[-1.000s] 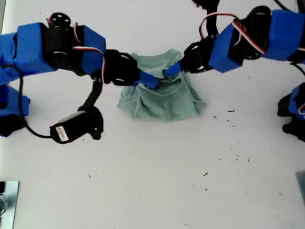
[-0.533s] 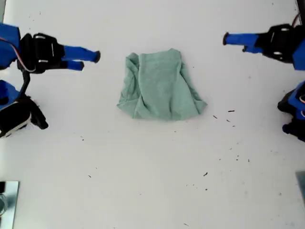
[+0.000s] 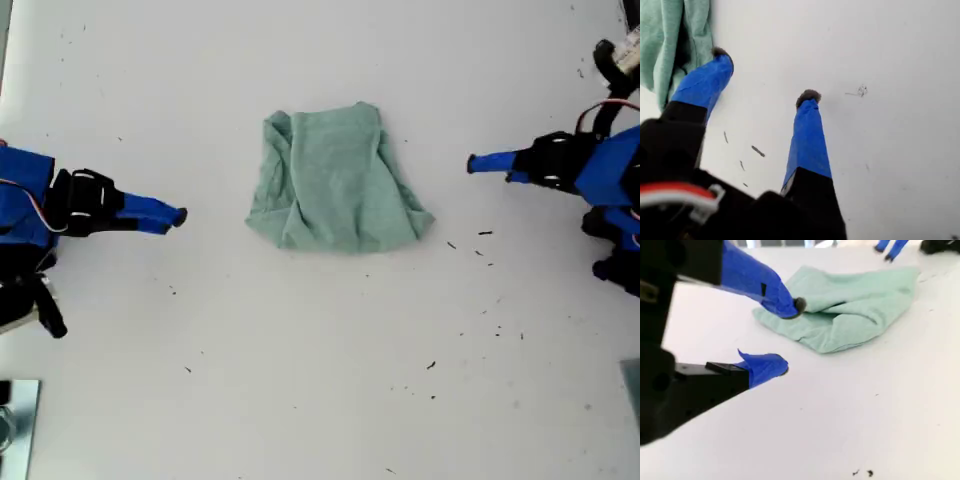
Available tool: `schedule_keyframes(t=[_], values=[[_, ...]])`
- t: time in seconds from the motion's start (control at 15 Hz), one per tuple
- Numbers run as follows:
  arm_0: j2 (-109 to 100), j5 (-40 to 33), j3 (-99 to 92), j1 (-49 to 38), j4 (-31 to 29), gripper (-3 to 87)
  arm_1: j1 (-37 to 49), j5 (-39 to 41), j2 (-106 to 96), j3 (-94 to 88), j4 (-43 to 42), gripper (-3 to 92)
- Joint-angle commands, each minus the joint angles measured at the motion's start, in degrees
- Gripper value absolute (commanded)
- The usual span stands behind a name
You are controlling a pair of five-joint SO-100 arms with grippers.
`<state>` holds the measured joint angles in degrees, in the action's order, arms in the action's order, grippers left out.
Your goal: Fold t shirt
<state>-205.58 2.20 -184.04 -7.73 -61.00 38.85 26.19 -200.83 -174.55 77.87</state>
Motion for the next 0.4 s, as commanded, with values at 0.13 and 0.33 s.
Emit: schedule_keyframes(t=[0.13, 0.33], values=[[-0.7, -1.7, -1.1, 5.2, 1.0, 15.0, 0.8, 17.8, 0.0, -3.2, -0.5, 22.2], [-0.7, -1.7, -1.1, 5.3, 1.0, 15.0, 0.8, 17.8, 0.0, -3.2, -0.5, 21.8]])
